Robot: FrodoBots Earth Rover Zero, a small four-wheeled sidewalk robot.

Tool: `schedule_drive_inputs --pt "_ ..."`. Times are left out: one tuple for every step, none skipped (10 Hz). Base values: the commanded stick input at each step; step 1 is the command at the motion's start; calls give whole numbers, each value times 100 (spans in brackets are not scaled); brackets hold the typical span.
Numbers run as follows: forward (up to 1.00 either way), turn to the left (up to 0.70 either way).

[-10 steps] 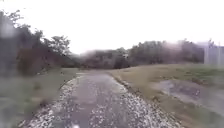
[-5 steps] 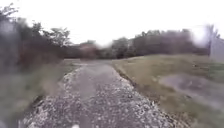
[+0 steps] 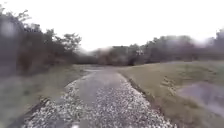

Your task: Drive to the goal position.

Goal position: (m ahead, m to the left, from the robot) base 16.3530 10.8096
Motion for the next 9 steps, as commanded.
schedule_drive_inputs --pt "100 11" --pt "100 22" --pt "100 10" --pt "100 3" --pt "100 0" --pt "100 0" --pt "100 0" --pt "100 -1" --pt "100 -1"
